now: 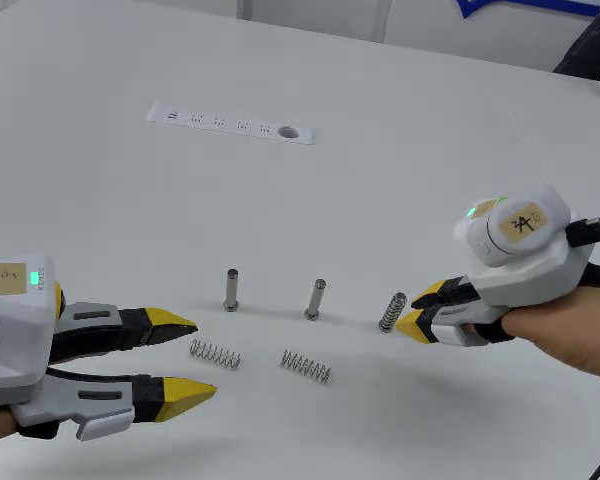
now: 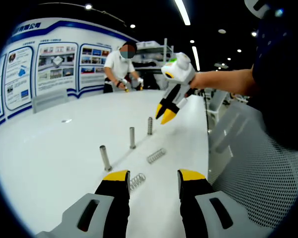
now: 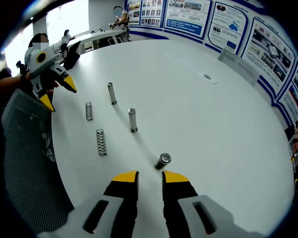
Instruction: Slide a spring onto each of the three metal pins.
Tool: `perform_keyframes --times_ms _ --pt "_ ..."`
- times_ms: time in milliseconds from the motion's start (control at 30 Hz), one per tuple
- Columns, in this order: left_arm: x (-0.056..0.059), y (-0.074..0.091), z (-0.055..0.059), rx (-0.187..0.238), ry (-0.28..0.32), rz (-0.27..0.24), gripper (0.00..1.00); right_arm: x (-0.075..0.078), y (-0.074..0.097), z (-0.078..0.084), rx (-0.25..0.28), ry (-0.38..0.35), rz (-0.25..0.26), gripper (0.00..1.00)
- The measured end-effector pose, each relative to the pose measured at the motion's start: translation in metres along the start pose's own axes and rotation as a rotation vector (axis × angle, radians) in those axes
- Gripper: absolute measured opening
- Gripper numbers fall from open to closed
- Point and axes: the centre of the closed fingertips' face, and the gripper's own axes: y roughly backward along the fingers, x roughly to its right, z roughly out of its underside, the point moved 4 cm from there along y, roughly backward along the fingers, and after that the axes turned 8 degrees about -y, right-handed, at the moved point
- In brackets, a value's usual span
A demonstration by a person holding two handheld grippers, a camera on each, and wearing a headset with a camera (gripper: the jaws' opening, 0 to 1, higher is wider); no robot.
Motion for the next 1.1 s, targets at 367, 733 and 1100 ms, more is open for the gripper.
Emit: perform_keyframes --times_ms 367,733,1100 --pt "0.003 -0.002 -0.001 0.002 -0.004 0.006 0.39 -0.056 -0.013 -0.005 -0.013 0.072 -0.110 0.19" --pt "0.004 -0.002 0.000 -0.002 -0.003 0.005 0.39 -0.083 -0.038 -0.031 -0.024 0.172 -0.175 0.19" --pt "0.005 -0.002 0.000 -0.003 0.000 0.005 0.39 -0.097 -0.066 -0.038 -0.086 0.258 -0.207 0.19"
